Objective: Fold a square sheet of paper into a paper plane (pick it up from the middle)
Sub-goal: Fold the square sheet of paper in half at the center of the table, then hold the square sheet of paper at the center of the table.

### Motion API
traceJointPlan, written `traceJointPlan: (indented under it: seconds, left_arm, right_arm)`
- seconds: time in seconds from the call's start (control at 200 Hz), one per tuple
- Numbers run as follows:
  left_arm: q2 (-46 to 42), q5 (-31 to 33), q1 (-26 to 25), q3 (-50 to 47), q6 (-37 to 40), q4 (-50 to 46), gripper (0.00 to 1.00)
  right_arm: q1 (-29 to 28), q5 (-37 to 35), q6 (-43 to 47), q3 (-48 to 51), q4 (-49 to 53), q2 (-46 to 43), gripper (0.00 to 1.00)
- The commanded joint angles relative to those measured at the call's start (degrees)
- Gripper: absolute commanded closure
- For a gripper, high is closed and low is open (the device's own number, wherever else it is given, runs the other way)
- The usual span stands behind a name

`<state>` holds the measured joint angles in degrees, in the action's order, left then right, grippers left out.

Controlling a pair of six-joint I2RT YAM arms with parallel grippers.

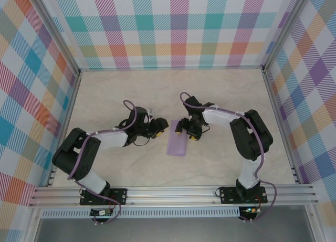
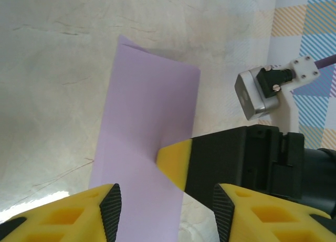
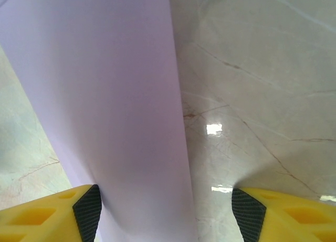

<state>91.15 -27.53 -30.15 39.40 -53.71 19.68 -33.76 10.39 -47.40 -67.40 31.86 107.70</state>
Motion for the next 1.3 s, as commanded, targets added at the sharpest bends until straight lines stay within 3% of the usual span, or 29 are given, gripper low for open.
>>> traceJointPlan:
  seconds: [0.0, 0.495, 0.82, 1.295]
  left_arm:
    - [0.92, -0.47, -1.31, 1.53, 1.33, -0.29, 0.52]
    - [3.6, -0.67, -1.31, 1.54, 1.53, -0.03, 0.65]
    - [5.44, -5.06, -1.45, 1.82, 1.33, 0.26, 0.75]
    - [7.83, -6.04, -2.19, 3.08, 2.39, -2.46, 0.87]
  right_arm:
    - [-1.39, -4.67, -2.01, 2.79, 0.49, 7.3, 0.27]
    - [-3.25, -8.7, -4.55, 2.62, -0.68, 15.62, 0.24]
    - [-3.93, -12.35, -6.02, 1.09, 1.76, 17.39, 0.23]
    - [-4.08, -10.97, -1.79, -0.28, 1.92, 18.65, 0.27]
